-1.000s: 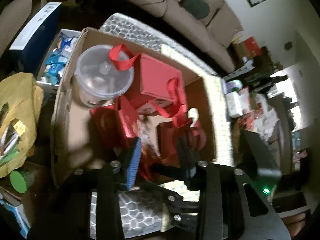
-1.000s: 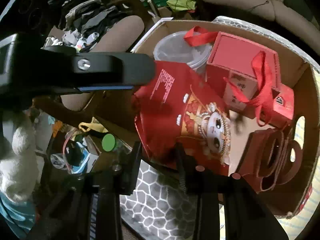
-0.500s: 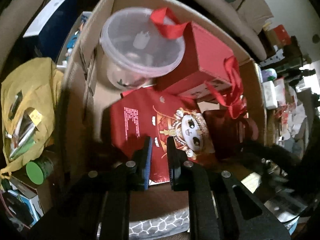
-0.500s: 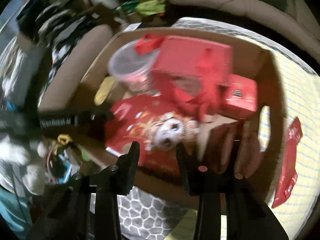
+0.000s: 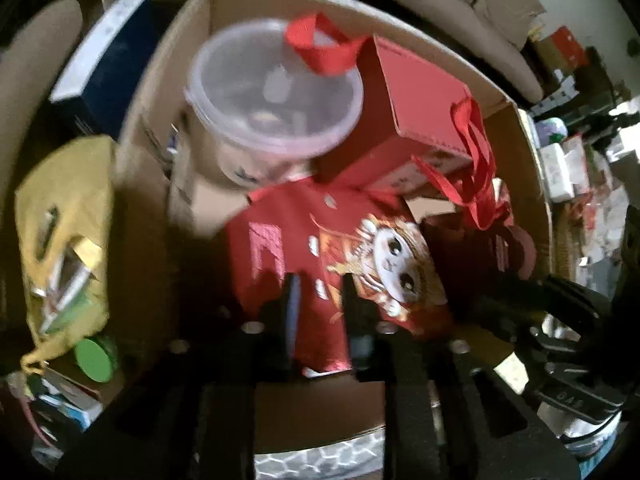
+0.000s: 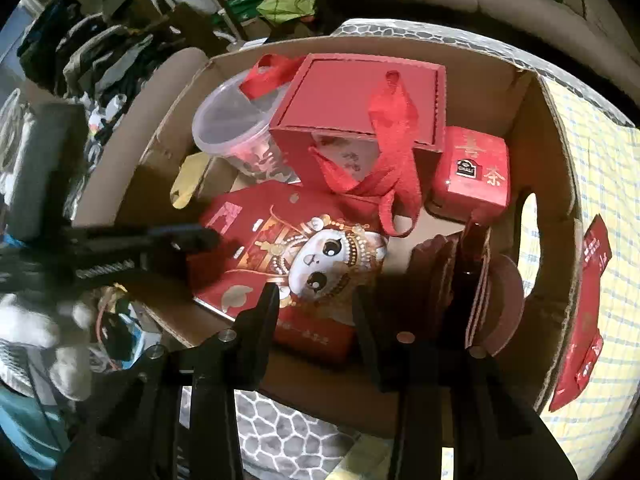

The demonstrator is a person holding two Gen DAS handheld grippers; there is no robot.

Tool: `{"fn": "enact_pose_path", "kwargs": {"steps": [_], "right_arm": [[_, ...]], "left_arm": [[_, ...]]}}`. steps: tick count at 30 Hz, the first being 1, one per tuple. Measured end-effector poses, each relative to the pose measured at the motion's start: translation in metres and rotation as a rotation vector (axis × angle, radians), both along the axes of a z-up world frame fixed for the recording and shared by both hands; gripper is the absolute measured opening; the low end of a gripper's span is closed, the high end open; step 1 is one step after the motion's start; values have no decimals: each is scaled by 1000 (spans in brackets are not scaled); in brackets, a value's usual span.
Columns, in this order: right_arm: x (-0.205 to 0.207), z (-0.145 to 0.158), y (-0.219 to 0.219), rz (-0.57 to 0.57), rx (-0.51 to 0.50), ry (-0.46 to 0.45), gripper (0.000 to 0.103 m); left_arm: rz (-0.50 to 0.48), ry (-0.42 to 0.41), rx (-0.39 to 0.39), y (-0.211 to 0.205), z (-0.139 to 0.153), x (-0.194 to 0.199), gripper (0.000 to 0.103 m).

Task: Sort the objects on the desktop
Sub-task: 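Withdraw both tools from the cardboard box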

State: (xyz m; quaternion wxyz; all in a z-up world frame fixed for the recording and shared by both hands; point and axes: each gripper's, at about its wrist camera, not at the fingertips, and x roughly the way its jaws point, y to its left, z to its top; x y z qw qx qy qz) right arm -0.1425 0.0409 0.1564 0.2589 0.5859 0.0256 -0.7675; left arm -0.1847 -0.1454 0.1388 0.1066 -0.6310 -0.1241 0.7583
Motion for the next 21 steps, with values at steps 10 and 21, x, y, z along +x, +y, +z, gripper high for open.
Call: {"fn": "enact_pose_path", "kwargs": {"steps": [10,21], "right_arm": [[5,0,-10,20,65,50,39],[13,1,-12,14,121,119,57]], "left_arm": [[-35,-91,36,20,-32,-6,34],[-12,-12,43,21,-12,5,47]]}}
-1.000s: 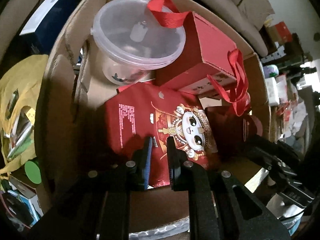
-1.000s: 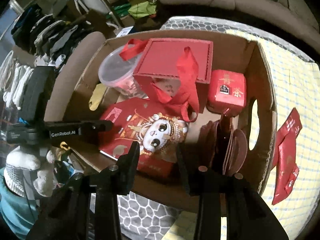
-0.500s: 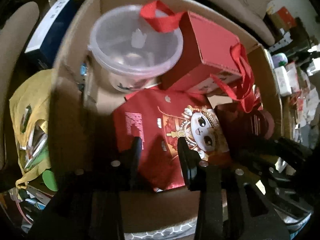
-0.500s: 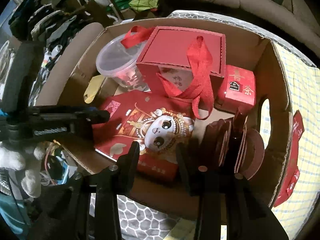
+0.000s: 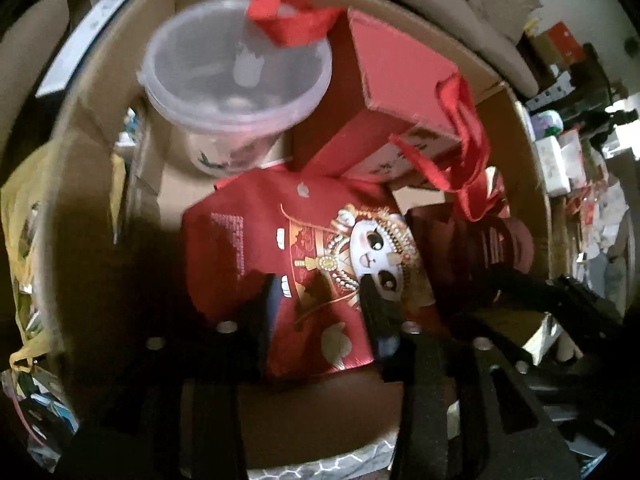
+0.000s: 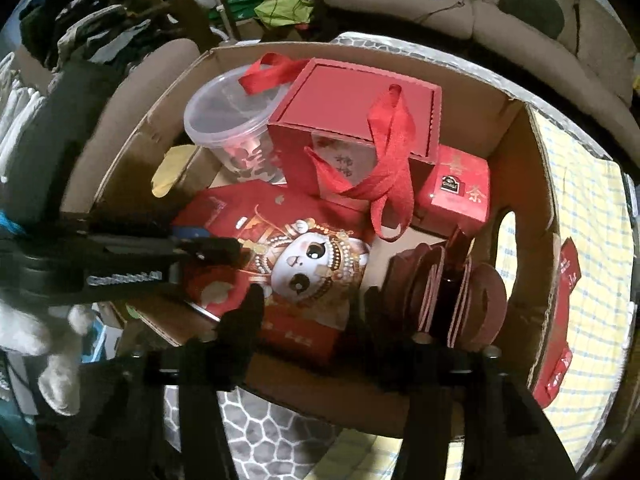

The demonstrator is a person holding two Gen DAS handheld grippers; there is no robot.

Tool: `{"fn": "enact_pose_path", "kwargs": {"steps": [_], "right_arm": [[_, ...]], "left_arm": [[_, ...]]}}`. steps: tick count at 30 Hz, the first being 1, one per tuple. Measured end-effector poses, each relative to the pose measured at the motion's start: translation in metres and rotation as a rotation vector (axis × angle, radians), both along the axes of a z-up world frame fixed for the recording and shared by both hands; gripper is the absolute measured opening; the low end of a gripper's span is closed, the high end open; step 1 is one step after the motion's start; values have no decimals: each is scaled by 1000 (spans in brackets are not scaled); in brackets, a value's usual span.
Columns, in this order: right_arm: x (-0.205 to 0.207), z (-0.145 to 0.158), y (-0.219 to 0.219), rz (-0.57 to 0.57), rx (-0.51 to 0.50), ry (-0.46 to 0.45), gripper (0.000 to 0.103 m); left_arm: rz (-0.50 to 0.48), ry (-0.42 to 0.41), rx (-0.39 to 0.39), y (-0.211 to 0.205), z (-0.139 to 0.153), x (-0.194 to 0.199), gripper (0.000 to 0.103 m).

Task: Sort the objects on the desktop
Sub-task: 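Withdraw both tools from the cardboard box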

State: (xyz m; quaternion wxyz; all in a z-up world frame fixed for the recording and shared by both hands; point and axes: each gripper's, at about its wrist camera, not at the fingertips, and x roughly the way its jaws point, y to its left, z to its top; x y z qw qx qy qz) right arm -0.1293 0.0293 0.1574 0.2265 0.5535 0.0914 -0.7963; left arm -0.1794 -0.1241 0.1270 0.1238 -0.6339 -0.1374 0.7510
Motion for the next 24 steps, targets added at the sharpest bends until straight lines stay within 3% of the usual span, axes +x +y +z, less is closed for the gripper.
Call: {"fn": "enact_pose_path", "kwargs": {"steps": [2,4,5,6,12,24], "right_arm": [[2,1,2,-13,-5,11,63],[4,3,5,-21,-19,14,83],[5,3,6,-20,-29,12,86],[7,4,7,-14,-52,7,86],[17,14,16,-40,-82,43,88],[37,31,48,-143,-120,125,90]], "left_arm": [[19,26,24,-4,10,5,66],[35,47,39,-7,17,7,81],[50,68,59,-10,22,11,90],[58,77,69,-10,24,11,94],[66,109,86,-12,36,26,102],[24,242,-57,-4,64,64,103]]}}
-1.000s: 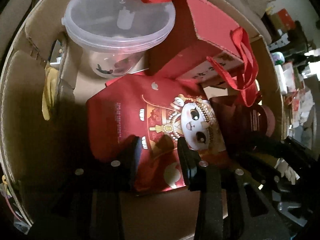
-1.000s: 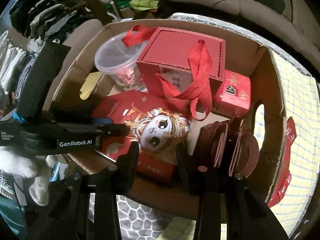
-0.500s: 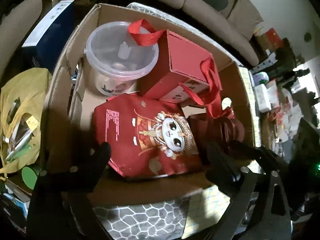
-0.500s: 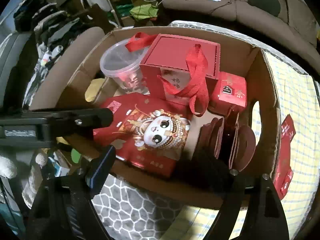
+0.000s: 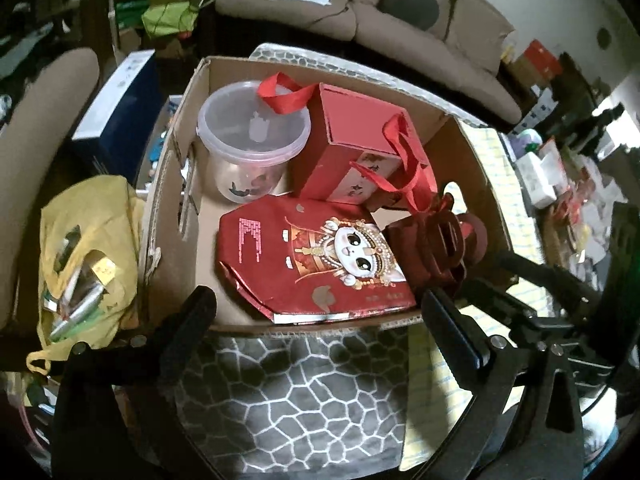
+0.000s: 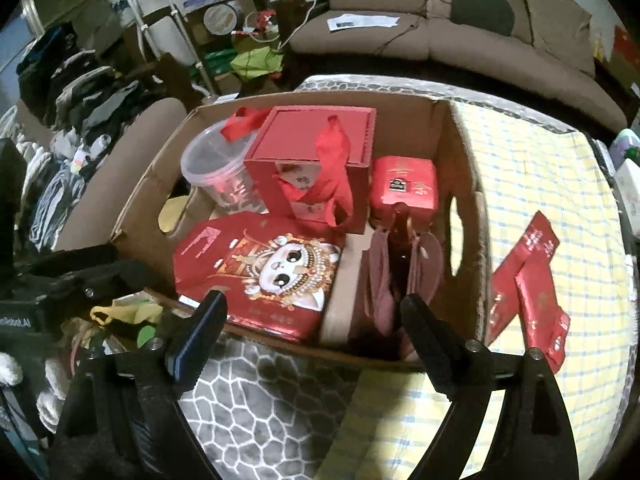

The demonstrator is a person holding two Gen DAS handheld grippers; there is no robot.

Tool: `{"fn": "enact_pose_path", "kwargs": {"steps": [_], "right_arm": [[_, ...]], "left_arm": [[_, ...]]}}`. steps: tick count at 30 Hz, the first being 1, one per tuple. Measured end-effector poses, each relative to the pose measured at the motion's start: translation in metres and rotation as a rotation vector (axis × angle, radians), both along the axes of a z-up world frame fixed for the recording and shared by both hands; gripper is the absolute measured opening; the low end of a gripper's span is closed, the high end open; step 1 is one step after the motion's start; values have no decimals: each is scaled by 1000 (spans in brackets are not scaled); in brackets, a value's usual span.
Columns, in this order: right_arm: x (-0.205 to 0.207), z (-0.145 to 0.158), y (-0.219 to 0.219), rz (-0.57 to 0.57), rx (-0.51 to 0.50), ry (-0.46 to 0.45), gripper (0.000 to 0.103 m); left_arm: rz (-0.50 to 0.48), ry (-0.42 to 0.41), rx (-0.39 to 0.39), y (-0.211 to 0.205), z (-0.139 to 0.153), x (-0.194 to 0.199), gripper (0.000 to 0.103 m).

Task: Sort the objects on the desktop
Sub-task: 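Withdraw both tools from the cardboard box, then move both tools over the red foil packets on the cloth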

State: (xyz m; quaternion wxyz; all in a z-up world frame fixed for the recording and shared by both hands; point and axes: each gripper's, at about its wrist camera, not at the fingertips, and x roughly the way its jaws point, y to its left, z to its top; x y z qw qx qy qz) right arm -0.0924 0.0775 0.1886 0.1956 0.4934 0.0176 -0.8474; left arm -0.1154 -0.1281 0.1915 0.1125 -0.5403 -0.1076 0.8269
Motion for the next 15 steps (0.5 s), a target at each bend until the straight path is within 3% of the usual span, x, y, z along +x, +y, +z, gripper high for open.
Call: {"fn": "enact_pose_path", "kwargs": {"steps": [9,15], "right_arm": [[13,8,35,-40,-15,29,90],[19,16,82,-66,-24,33,90]], "left_arm": [[-28,15,-5,34,7,12,103],[-90,1,48,78,11,10,103]]}}
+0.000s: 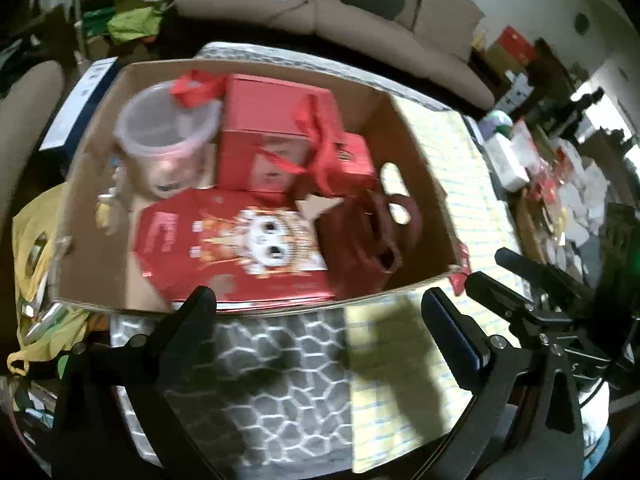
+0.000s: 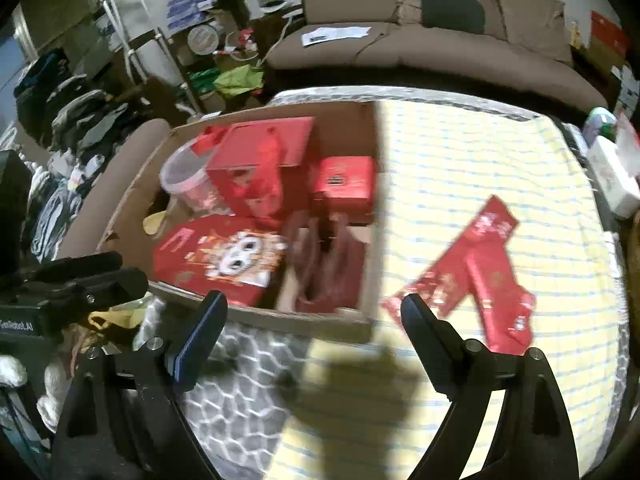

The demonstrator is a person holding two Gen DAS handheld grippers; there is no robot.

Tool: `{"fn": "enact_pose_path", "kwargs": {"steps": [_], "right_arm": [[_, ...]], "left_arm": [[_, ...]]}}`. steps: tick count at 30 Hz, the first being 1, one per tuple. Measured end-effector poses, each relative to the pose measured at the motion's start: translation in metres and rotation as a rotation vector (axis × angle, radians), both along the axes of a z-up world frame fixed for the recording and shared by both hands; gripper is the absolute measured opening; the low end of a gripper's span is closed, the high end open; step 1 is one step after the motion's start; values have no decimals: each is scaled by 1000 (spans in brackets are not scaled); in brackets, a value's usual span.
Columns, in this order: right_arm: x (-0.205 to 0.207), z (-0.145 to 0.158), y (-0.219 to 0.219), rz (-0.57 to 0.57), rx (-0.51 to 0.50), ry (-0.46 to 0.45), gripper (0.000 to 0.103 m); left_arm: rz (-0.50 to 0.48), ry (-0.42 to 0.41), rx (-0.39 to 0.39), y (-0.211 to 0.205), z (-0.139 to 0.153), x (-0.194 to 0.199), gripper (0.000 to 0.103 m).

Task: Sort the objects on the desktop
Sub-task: 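Move both tools over the red foil packets on the cloth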

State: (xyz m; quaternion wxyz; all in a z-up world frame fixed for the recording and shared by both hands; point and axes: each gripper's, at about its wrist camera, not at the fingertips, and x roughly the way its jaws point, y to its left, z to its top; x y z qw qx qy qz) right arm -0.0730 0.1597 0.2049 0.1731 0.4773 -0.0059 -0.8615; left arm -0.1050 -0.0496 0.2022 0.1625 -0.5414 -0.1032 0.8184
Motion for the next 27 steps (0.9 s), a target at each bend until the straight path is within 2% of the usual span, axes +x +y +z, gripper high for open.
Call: {"fn": "enact_pose_path", "kwargs": {"steps": [6,15,18,21,27], "right_arm": [[5,8,64,-66,3,14,90],[16,2,168,-190,-14,-3,90],[17,-5,197,-229,-21,-16,84],[18,-12,218,-247,-42,-26,82],[11,-35,249,-283,-86,-75,63]], "left_arm": [[-79,9,-2,64,6,2,103],[-230,3,53,165,3,18,102],[-280,19,57,196,5,23,101],[-310,29,59,221,7,25,98],[-309,25,53,255,-2,20,87]]}}
